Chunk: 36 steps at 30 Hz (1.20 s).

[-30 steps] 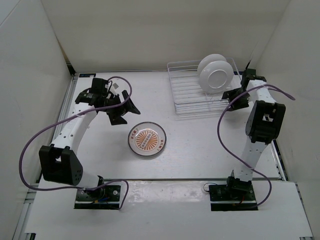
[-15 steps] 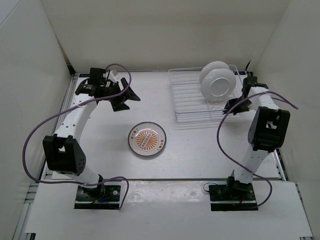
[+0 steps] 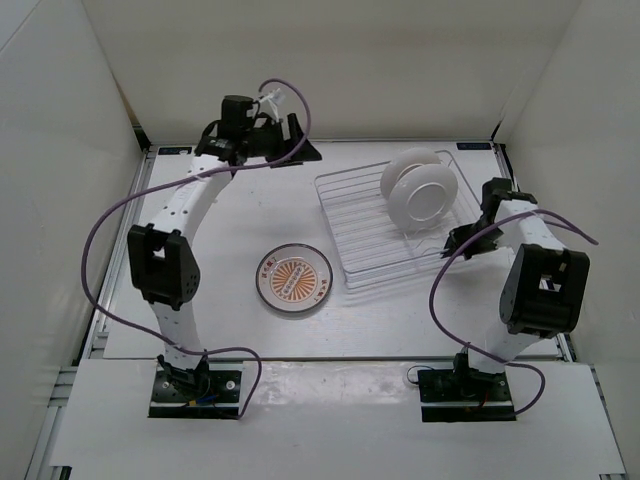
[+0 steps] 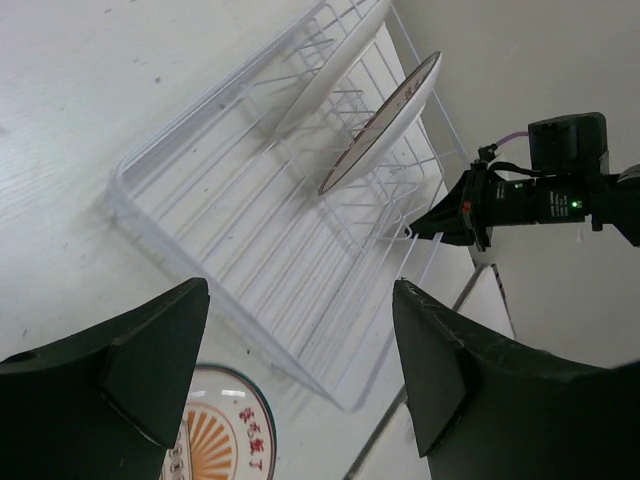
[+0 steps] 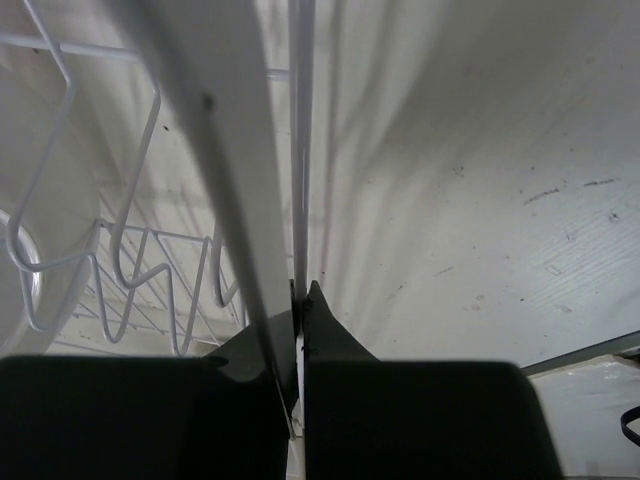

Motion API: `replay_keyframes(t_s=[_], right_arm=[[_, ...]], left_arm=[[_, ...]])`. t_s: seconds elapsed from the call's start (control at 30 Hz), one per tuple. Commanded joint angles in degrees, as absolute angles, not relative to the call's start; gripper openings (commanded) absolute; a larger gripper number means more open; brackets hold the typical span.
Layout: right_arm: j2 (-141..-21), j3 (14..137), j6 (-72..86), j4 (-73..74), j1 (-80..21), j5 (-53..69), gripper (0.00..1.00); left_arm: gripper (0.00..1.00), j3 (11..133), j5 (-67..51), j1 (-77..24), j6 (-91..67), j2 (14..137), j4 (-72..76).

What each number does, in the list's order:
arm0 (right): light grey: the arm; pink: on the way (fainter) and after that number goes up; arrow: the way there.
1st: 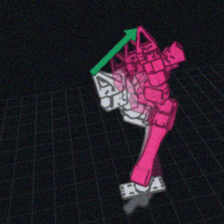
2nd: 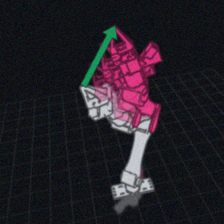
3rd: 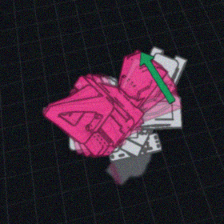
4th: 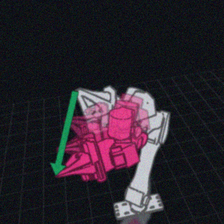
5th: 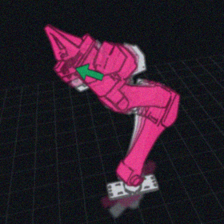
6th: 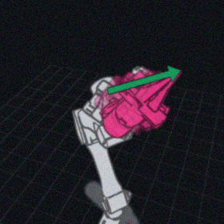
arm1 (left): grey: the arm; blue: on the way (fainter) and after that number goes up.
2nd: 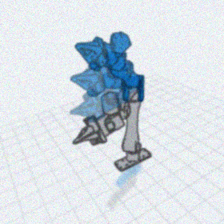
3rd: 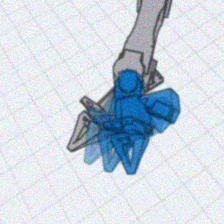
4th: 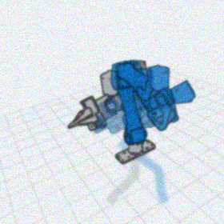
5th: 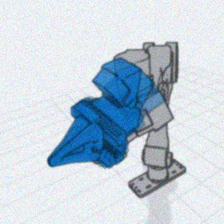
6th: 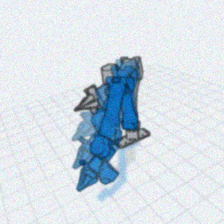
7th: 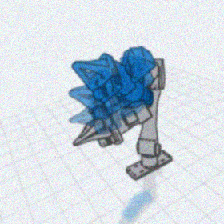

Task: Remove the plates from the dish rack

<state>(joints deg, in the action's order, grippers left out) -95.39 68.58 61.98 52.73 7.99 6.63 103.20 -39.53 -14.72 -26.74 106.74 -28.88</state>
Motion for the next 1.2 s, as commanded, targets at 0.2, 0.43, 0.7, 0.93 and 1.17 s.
replay_keyframes(t_s=[0.2,0.43,0.7,0.93,1.17], right_arm=[[-88.9,65.2,63.3,53.5,4.8,12.6,0.0],[-89.0,65.7,63.3,54.1,3.5,12.7,0.0],[-86.2,62.1,63.7,53.0,3.3,12.9,0.0],[-83.1,58.7,64.7,51.7,3.4,14.8,0.0],[-82.0,57.4,65.0,51.6,3.4,15.6,0.0]], left_arm=[[0.84,112.8,-38.3,-28.3,-21.1,115.9,-22.2],[0.84,114.1,-35.4,-33.3,-23.4,121.6,-15.5],[0.84,119.8,-30.5,-33.9,-25.1,127.2,-12.3],[0.87,123.3,-30.0,-35.0,-27.0,132.7,-11.3],[0.83,122.2,-32.3,-36.9,-30.2,134.6,-8.5]])
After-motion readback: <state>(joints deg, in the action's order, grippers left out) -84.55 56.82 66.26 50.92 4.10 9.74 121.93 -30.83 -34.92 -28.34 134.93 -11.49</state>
